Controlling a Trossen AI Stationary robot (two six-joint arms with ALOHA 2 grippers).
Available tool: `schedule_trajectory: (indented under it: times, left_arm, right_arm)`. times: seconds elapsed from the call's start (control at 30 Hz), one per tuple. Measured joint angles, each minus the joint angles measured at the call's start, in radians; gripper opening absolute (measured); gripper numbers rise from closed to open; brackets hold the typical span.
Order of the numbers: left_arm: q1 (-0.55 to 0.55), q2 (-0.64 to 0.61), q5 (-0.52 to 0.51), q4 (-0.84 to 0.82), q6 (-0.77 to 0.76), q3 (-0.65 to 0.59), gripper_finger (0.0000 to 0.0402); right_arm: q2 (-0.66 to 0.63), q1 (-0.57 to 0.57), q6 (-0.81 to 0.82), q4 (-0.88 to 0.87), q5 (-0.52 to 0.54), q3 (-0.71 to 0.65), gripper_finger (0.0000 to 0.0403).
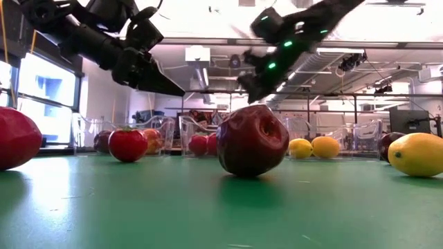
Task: Sort produce into baskets
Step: Put the top lemon into the right transparent bin
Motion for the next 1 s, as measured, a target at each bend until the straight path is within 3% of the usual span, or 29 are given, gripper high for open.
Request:
schedule_trajectory:
  times: [0.23,0.47,0.67,1.0]
  left_arm:
    - [-0.002,0.000,0.006,0.031,0.000,0.000,0.0000]
    - [-0.002,0.000,0.070,0.025,-0.008,0.000,0.0000]
    - [-0.003,0.001,0.075,0.024,-0.027,0.000,0.0000]
    - [-0.044,0.102,0.014,0.056,-0.035,0.033,0.0000]
  right_arm:
    - [-0.246,0.115,0.125,0.147,0.061,-0.284,0.0000]
    - [-0.392,0.282,0.208,0.200,0.191,-0.485,0.0000]
    - [-0.431,0.420,0.308,0.274,0.290,-0.609,0.0000]
    - [-0.430,0.598,0.354,0.324,0.580,-0.679,0.0000]
